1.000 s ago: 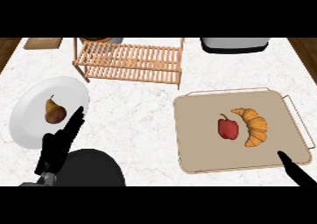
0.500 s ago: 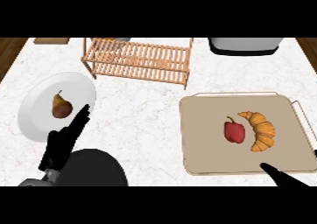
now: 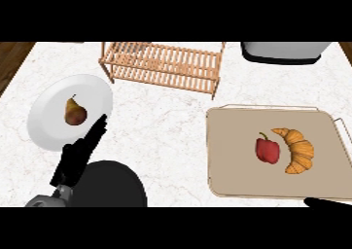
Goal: Pick the bell pepper from the tray and place it in the tiered shelf
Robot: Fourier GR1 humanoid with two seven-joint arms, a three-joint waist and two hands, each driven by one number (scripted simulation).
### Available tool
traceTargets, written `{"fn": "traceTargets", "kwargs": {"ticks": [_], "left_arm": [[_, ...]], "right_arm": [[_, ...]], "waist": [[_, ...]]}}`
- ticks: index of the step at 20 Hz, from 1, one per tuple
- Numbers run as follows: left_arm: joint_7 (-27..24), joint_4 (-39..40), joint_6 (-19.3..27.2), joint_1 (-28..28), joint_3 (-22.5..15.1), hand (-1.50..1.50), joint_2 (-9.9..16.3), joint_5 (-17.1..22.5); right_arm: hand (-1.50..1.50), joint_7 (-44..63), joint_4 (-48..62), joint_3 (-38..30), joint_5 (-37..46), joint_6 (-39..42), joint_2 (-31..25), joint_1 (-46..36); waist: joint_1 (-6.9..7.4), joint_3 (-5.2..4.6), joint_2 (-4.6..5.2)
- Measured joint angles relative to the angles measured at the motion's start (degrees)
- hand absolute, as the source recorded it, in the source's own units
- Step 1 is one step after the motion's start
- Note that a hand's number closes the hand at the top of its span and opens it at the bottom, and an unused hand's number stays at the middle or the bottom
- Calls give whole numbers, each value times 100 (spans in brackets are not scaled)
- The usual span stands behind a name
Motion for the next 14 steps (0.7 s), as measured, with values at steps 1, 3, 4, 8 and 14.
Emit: {"fn": "traceTargets", "kwargs": {"ticks": [1, 3, 4, 8, 14], "left_arm": [[-1, 28, -12, -26, -1, 0, -14, 0], [7, 52, -77, -77, 20, 0, 11, 18], [45, 57, -44, -114, 12, 0, -30, 3], [-23, 143, -47, -100, 45, 0, -44, -34], [-111, 258, -57, -52, 111, 0, -63, -46]], "right_arm": [[-150, 363, -16, 90, 185, 153, -35, -222], [-150, 920, 48, 326, 515, 444, 18, -750], [-150, 1113, 90, 422, 606, 595, 56, -1031], [-150, 1541, 554, 748, 788, 976, 452, -2028], [-150, 1892, 1340, 838, 959, 1372, 1079, -2919]], "waist": [[13, 3, -2], [35, 11, -12], [30, 16, -18], [-6, 29, -39], [-84, 37, -62]]}}
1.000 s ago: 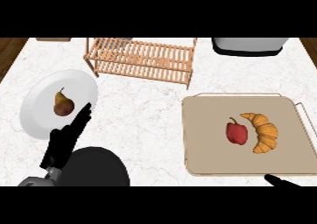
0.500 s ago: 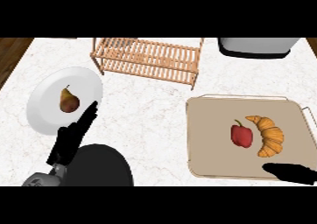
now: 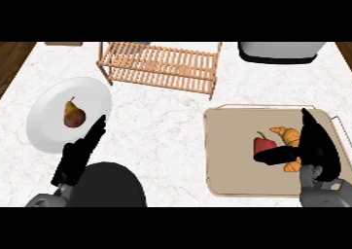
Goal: Pick the bell pepper from the tray and place it in the tiered shelf
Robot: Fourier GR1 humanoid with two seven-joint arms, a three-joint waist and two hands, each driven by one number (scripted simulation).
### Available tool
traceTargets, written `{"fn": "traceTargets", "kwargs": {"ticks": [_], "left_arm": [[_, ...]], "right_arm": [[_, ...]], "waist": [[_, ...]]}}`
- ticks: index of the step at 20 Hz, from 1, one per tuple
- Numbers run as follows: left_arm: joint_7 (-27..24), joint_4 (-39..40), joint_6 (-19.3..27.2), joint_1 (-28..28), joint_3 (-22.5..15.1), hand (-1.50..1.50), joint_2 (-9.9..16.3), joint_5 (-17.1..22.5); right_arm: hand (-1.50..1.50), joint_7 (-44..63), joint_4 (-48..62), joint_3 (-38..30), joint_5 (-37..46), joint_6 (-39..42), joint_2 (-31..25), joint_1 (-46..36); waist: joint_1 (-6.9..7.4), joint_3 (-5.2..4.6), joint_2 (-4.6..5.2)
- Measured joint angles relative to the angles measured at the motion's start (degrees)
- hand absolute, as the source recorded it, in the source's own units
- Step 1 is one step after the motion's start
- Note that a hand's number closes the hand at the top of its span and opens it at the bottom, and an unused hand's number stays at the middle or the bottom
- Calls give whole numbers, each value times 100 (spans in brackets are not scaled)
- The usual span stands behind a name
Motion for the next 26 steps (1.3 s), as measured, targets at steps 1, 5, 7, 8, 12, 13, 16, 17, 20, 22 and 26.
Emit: {"fn": "traceTargets", "kwargs": {"ticks": [1, 5, 7, 8, 12, 13, 16, 17, 20, 22, 26], "left_arm": [[42, -22, -7, -2, 8, 0, 0, 10], [-7, -66, -77, 100, 74, 0, 65, 38], [-47, -78, -87, 156, 114, 0, 98, 32], [-52, -41, -48, 137, 110, 0, 50, 11], [-21, -70, -70, 129, 173, 0, 70, 20], [-2, -87, -55, 130, 153, 0, 43, -3], [-86, 20, -130, 131, 227, 0, 61, 26], [-47, -47, -121, 157, 213, 0, 50, 13], [2, -169, -54, 221, 153, 0, -46, -52], [105, -210, -71, 181, 215, 0, -20, -27], [62, -165, -70, 171, 255, 0, -58, -77]], "right_arm": [[-150, 26, 128, -5, 57, 33, 115, -101], [-150, 89, 484, -34, 393, 147, 542, -334], [-150, 86, 626, -52, 570, 214, 657, -366], [-150, 88, 705, -61, 671, 250, 696, -390], [-150, 109, 843, -138, 1095, 371, 960, -425], [-150, 79, 962, -183, 1173, 392, 1018, -450], [-150, 14, 1025, -270, 1344, 501, 1148, -360], [-150, -8, 1004, -363, 1341, 552, 1139, -364], [-150, -83, 1112, -506, 1450, 641, 1251, -368], [-150, -156, 1170, -589, 1535, 698, 1300, -318], [-150, -237, 1242, -696, 1733, 790, 1493, -288]], "waist": [[-14, 2, -5], [-67, 4, -21], [-92, 5, -27], [-110, 6, -26], [-150, 7, -34], [-149, 8, -32], [-174, 9, -32], [-175, 11, -34], [-173, 12, -36], [-178, 13, -35], [-184, 13, -34]]}}
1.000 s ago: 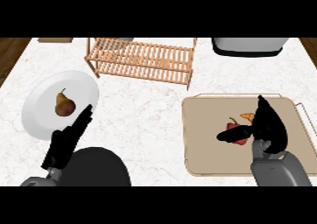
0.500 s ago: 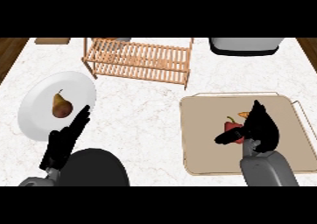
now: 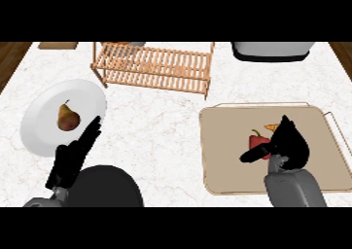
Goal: Pick the bell pepper from the tray and place it in the tiered shelf
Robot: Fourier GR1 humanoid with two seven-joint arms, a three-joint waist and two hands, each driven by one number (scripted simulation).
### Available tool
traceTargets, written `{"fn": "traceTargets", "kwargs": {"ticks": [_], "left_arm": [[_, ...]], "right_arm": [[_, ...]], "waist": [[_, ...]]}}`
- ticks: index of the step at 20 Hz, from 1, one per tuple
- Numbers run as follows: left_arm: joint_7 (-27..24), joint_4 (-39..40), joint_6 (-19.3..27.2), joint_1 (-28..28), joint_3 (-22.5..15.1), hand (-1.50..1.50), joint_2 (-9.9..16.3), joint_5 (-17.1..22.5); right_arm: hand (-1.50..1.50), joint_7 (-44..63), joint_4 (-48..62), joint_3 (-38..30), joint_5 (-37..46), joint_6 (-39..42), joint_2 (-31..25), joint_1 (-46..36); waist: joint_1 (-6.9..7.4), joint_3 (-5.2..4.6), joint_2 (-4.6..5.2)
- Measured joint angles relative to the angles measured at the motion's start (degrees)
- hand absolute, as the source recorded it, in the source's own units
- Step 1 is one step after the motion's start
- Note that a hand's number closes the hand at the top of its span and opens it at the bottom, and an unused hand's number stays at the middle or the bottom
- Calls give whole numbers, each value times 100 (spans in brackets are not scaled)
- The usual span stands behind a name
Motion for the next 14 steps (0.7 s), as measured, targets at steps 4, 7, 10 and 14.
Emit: {"fn": "traceTargets", "kwargs": {"ticks": [4, 7, 10, 14], "left_arm": [[-7, 44, -97, 15, 50, 0, 29, -18], [-2, -66, -59, 83, 17, 0, -23, -102], [-75, -51, -61, 142, 31, 0, -75, -154], [10, -95, -194, 90, 110, 0, -53, -138]], "right_arm": [[-150, -145, 262, -204, 60, 41, 37, -63], [-150, -208, 493, -307, 132, 52, 82, -146], [150, -208, 623, -299, 137, 14, 98, -198], [150, -377, 766, -303, 193, -34, 36, -261]], "waist": [[9, -5, -1], [19, -13, -8], [17, -23, -15], [8, -74, -54]]}}
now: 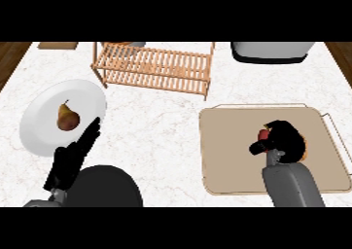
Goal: Pick the bell pepper from the tray and place it in the tiered shelf
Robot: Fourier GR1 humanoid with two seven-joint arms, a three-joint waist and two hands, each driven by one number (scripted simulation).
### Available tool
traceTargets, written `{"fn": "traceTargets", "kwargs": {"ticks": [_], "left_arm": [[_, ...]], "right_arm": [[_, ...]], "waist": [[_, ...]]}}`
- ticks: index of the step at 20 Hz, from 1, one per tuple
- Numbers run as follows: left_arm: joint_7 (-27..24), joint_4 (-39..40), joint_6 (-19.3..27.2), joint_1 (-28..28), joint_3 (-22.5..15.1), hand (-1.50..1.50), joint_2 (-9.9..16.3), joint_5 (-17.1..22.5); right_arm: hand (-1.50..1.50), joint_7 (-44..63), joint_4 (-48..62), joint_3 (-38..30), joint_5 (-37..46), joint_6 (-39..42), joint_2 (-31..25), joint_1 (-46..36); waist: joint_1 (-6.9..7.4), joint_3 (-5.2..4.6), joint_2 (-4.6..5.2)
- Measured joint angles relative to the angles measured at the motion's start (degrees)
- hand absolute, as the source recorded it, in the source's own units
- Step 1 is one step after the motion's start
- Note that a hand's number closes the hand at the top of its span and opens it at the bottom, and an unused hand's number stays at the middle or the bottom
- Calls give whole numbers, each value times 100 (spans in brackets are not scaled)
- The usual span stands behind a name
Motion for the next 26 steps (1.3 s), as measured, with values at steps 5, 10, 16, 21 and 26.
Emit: {"fn": "traceTargets", "kwargs": {"ticks": [5, 10, 16, 21, 26], "left_arm": [[-128, 140, -53, 23, 58, 0, -42, -80], [-186, 276, -27, -78, 107, 0, -167, -146], [-53, 140, -118, -63, 179, 0, -153, -134], [22, 186, -153, -204, 171, 0, -176, -143], [-7, 142, -135, -83, 146, 0, -206, -192]], "right_arm": [[150, -242, 425, -122, 119, -190, -70, -286], [150, -283, 646, -52, 438, -420, -77, -374], [150, -109, 120, 641, 678, -385, -26, -267], [150, 133, -229, 2484, 345, -296, 48, -412], [150, 567, -885, 3487, 389, -232, 37, -815]], "waist": [[-3, -28, -16], [-9, -23, -12], [-3, 11, 1], [117, 55, 26], [90, 65, 17]]}}
